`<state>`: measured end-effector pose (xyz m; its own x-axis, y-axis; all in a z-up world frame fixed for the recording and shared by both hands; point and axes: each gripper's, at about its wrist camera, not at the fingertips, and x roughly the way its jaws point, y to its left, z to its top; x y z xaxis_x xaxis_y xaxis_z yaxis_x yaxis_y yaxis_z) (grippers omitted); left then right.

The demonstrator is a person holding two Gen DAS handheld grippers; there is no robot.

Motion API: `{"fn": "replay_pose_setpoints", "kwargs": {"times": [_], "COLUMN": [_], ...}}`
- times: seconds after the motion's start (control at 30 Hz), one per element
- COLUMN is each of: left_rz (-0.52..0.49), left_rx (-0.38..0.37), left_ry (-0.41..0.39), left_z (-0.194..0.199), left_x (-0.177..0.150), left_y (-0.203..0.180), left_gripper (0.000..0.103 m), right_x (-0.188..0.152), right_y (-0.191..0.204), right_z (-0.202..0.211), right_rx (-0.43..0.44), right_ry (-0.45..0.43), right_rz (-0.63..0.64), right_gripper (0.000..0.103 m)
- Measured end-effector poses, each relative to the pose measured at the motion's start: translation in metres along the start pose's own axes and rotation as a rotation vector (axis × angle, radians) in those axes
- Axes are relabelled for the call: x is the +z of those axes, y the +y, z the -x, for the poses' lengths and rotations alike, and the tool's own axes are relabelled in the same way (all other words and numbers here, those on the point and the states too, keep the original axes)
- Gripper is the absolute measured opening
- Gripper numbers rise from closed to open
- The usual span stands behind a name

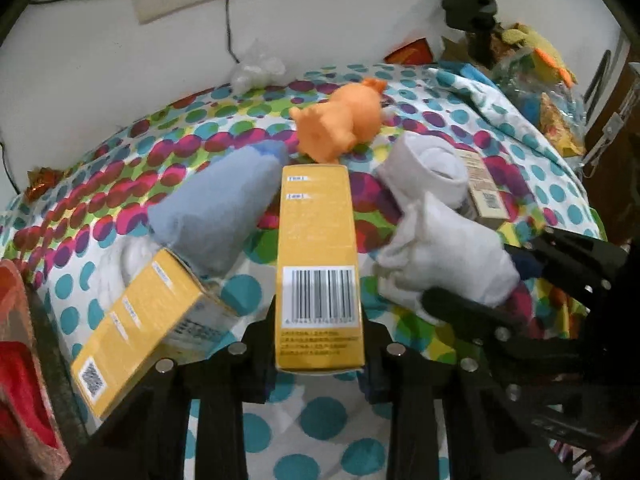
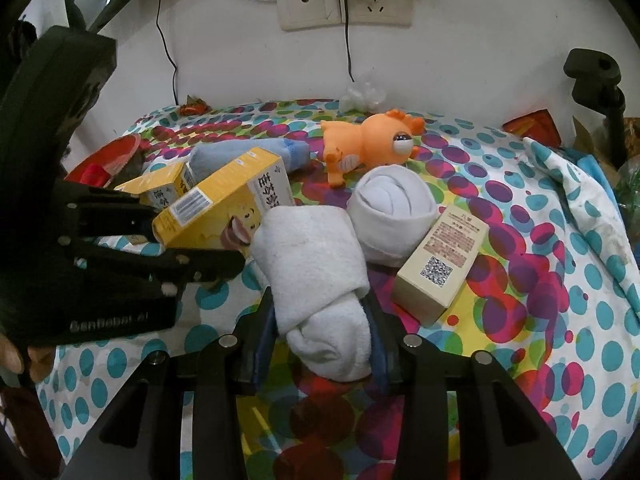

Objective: Organize objects
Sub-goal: 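Grasp the yellow barcode box with the left gripper while right gripper holds the white rolled towel, then lift the yellow box with the left gripper and carry it toward the tray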

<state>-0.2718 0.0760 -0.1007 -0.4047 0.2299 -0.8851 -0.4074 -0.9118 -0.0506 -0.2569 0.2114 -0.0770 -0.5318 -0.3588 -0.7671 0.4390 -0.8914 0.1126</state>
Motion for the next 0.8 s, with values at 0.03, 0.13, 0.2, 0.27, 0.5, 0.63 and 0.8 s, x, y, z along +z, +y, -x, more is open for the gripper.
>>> {"fn": "replay_pose_setpoints", "kwargs": {"times": [0.03, 0.13, 0.2, 0.27, 0.5, 0.63, 0.8], "left_rz": [-0.001, -0.001, 0.011, 0.026, 0.058, 0.068, 0.077], "left_rx": [0.001, -0.001, 0.002, 0.034, 0.096, 0.123, 0.134], "left_ry": [-0.002, -0.012, -0.012, -0.018, -0.040, -0.038, -0.033], "left_z": [0.001, 0.004, 0.006, 0.010, 0.027, 0.034, 0.041], "left_x": [-0.002, -0.007, -0.012, -0.018, -0.043, -0.057, -0.070], "left_y": [-0.002, -0.006, -0.007, -0.006, -0.006, -0.008, -0.008], "left_gripper": [0.030, 0.030, 0.030, 0.030, 0.030, 0.030, 0.030], "right_x": [0.000, 0.001, 0.001, 0.002, 0.002, 0.002, 0.003], "right_y": [0.000, 0.002, 0.003, 0.002, 0.002, 0.003, 0.004], "right_z": [0.000, -0.001, -0.001, -0.001, -0.003, -0.003, -0.003], "right_rx": [-0.003, -0.015, -0.018, -0.016, -0.022, -0.029, -0.033], "right_ry": [0.001, 0.002, 0.003, 0.005, 0.010, 0.010, 0.010], "right_rz": [0.001, 0.008, 0.007, 0.003, -0.003, -0.003, -0.001], "right_gripper": [0.038, 0.039, 0.039, 0.039, 0.041, 0.041, 0.041]}}
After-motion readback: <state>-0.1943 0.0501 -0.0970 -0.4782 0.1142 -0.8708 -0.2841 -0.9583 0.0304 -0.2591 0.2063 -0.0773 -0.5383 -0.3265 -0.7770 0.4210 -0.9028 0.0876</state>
